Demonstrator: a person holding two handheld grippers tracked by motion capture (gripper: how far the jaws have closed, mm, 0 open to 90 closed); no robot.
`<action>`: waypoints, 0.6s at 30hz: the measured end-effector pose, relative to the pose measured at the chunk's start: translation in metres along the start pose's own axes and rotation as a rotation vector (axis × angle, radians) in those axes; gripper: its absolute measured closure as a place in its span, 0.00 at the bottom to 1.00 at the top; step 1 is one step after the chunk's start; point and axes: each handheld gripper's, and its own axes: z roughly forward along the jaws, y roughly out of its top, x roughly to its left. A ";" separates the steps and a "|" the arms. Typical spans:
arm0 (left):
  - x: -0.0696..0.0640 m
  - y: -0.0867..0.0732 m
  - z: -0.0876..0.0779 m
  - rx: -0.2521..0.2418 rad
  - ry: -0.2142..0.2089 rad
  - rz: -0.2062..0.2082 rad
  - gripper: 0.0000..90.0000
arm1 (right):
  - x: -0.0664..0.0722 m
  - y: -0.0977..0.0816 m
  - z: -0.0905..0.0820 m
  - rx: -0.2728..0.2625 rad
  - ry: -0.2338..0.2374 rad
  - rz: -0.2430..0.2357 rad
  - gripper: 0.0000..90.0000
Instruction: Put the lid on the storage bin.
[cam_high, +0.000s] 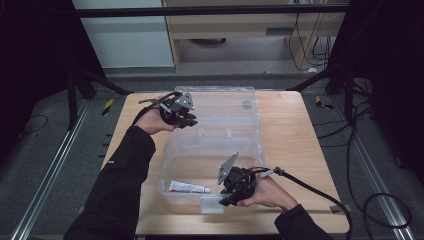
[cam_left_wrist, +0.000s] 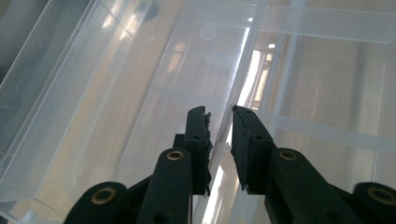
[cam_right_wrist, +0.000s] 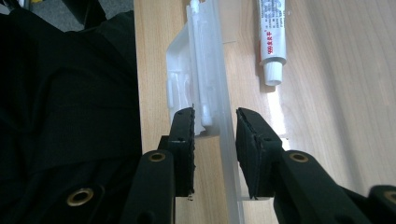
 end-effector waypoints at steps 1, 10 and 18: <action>0.000 0.000 0.000 0.000 0.000 0.000 0.85 | 0.000 0.000 0.000 0.002 0.000 0.003 0.75; 0.002 0.002 0.003 0.018 -0.019 0.037 0.88 | -0.001 0.000 0.000 0.005 0.003 0.001 0.75; 0.002 0.006 0.002 0.044 -0.046 0.094 0.95 | -0.001 0.000 0.000 0.002 0.004 0.010 0.76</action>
